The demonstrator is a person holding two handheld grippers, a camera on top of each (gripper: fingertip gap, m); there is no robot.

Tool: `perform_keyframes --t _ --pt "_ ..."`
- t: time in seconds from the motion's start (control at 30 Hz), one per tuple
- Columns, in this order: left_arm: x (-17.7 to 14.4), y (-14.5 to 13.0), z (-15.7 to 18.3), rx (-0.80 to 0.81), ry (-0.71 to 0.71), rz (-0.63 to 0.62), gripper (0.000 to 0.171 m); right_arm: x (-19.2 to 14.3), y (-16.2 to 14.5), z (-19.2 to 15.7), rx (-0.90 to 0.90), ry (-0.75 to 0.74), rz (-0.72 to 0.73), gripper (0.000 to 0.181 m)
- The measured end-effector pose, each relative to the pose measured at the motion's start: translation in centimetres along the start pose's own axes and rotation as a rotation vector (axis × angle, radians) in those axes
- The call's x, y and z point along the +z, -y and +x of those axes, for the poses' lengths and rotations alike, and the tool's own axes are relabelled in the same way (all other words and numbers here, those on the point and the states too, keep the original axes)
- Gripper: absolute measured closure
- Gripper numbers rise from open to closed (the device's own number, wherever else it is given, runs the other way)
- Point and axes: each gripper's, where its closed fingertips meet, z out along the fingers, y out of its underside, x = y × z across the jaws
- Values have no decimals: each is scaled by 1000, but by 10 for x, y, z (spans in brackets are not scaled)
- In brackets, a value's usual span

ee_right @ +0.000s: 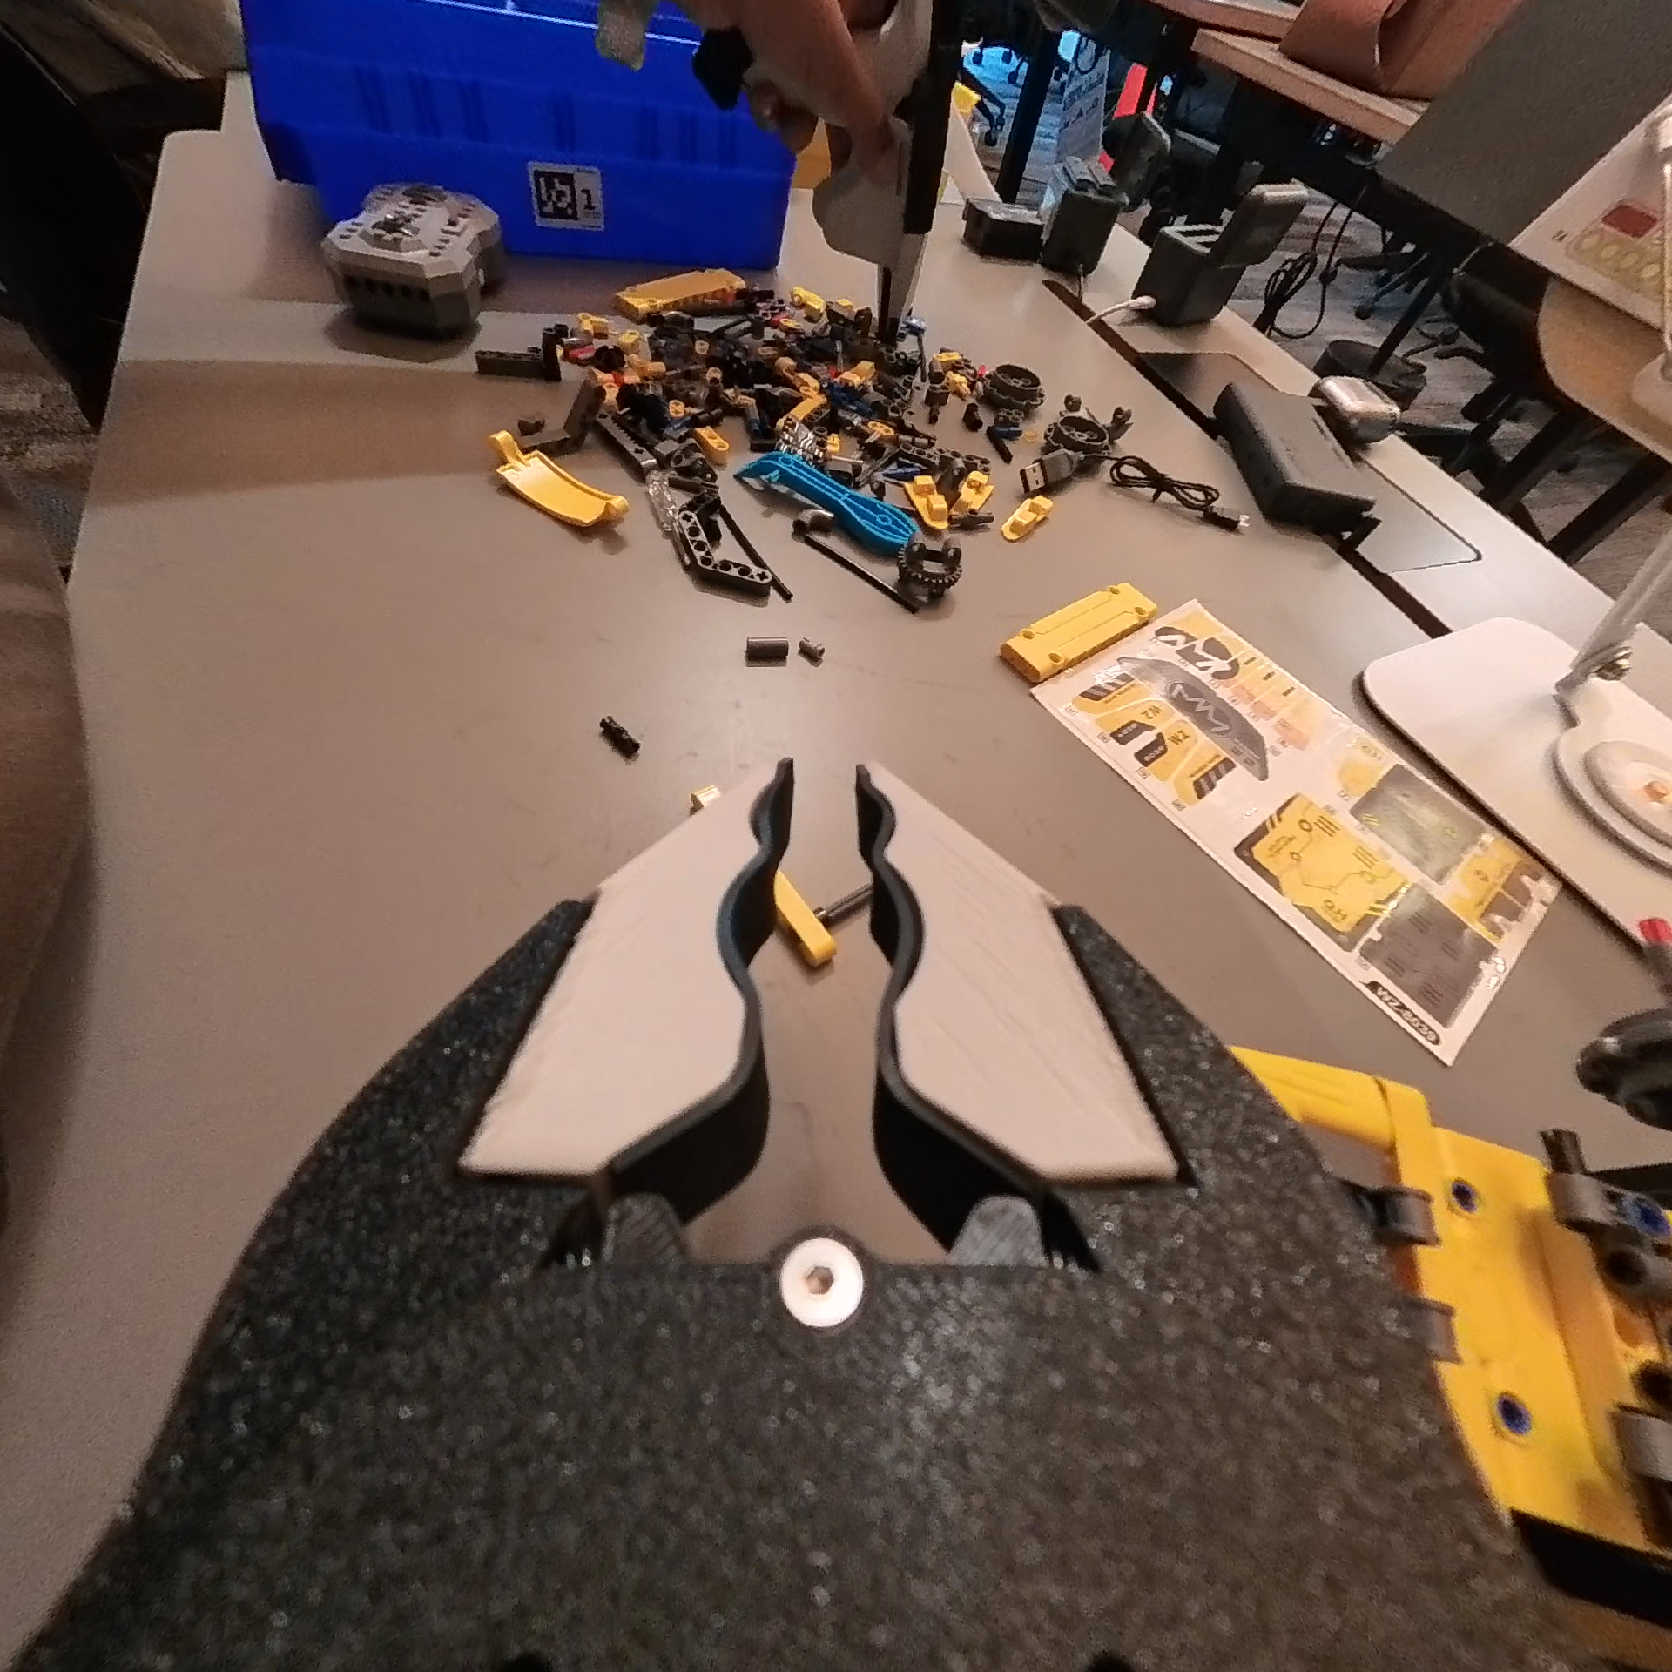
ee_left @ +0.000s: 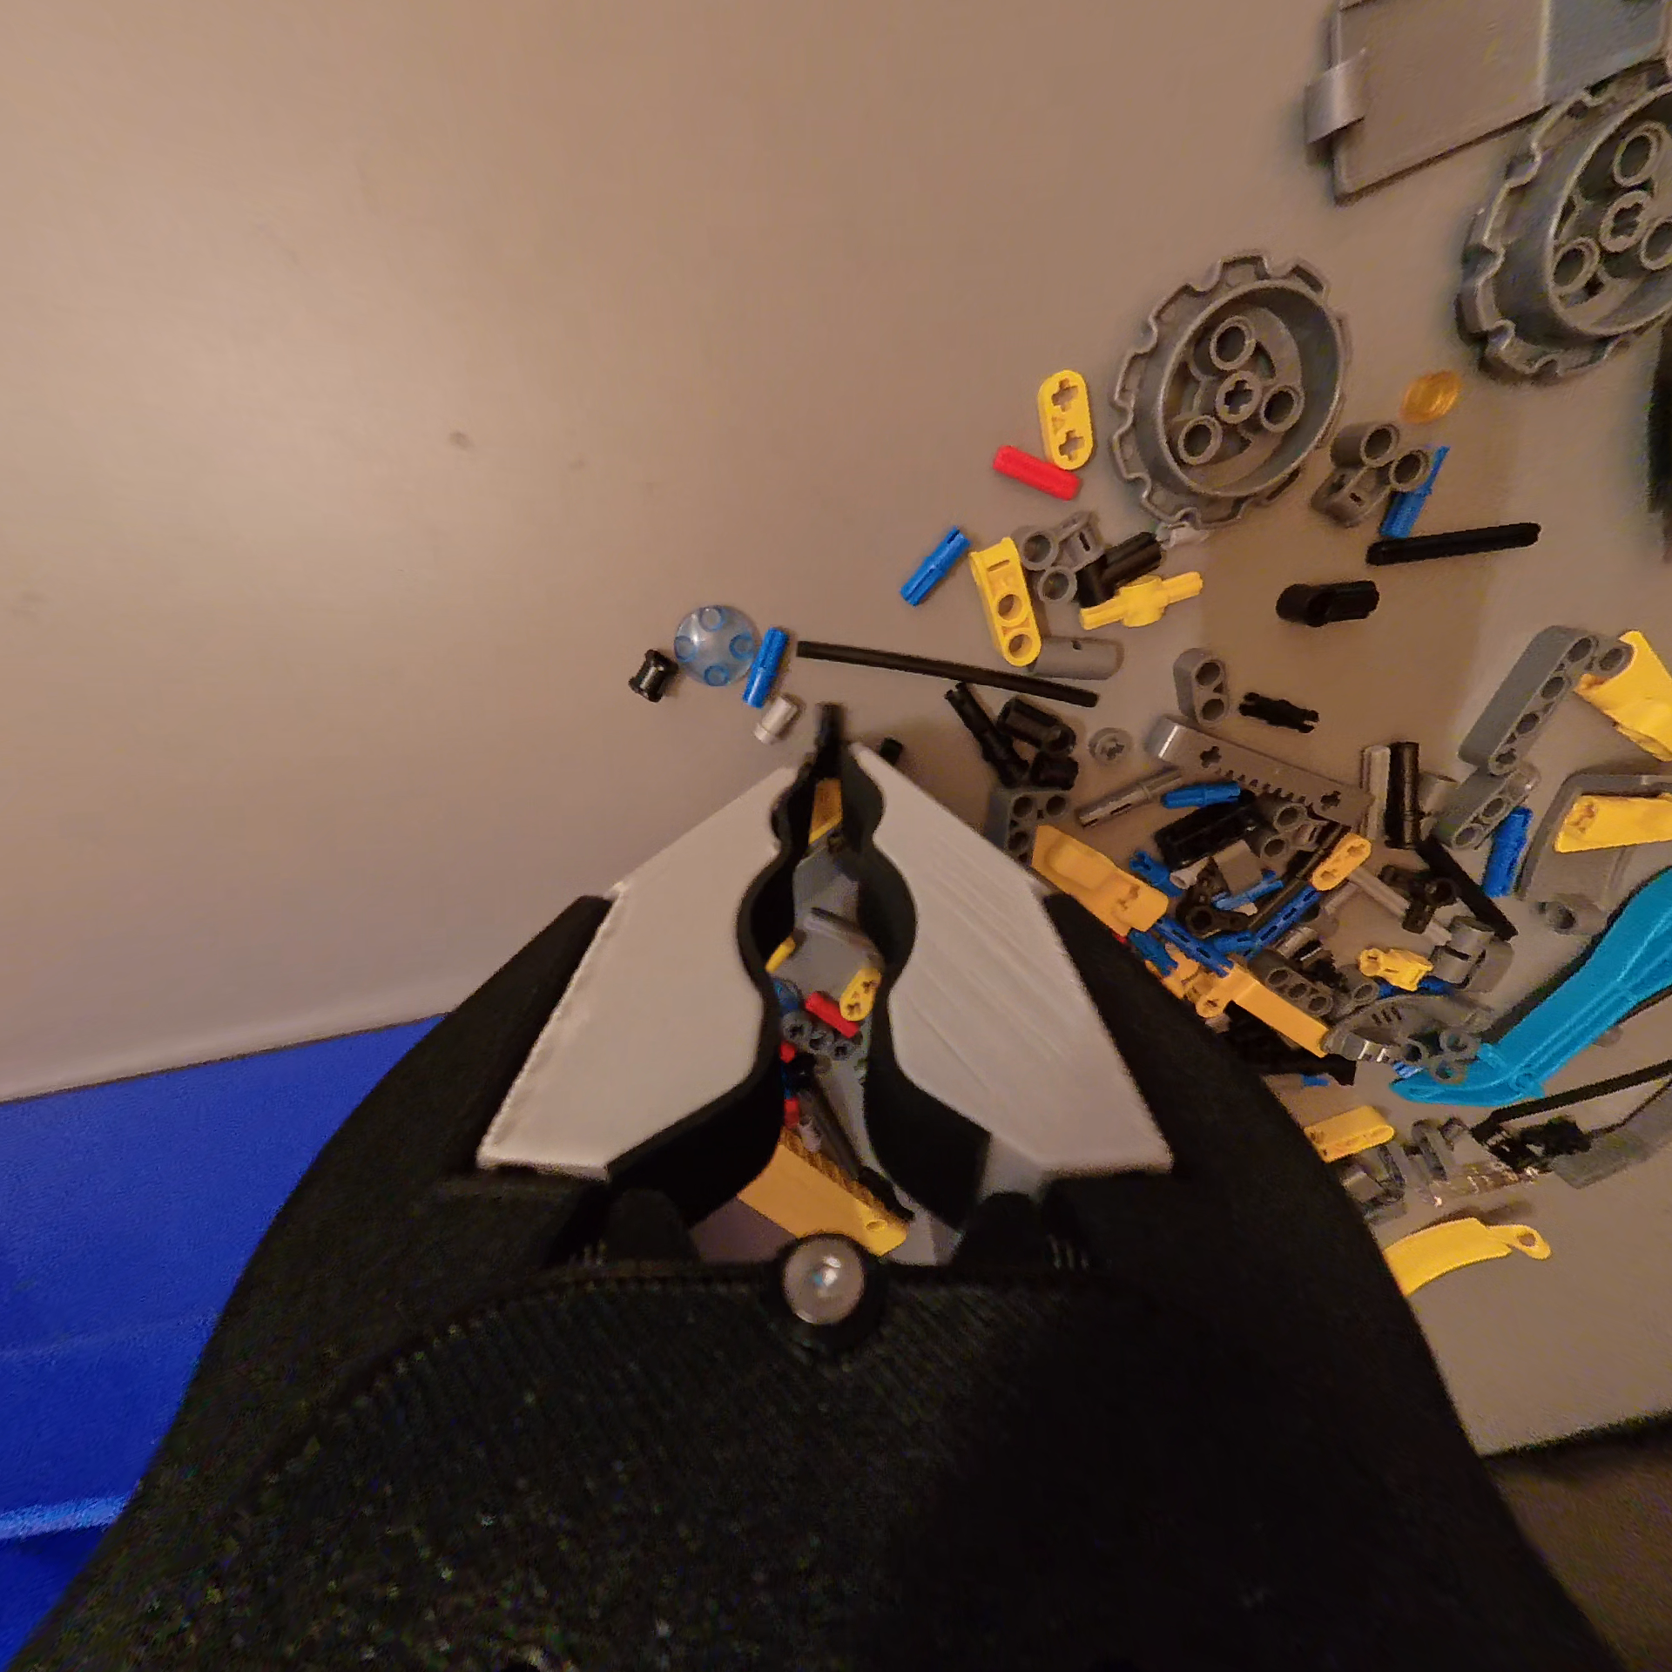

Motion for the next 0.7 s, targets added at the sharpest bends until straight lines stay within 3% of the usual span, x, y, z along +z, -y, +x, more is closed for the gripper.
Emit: perform_keyframes --t 0.23,0.4,0.53,0.7 --pt "-17 4 12 49 -6 75 168 0 0 0 -2 -3 1 168" --pt "-43 -1 53 152 -40 176 168 0 0 1 -8 -9 -2 168" --pt "-56 -21 111 281 -97 240 169 1 -1 -1 -15 -6 -9 168" --pt "-63 -78 233 510 -286 272 168 4 -5 -1 -20 -11 -32 168"
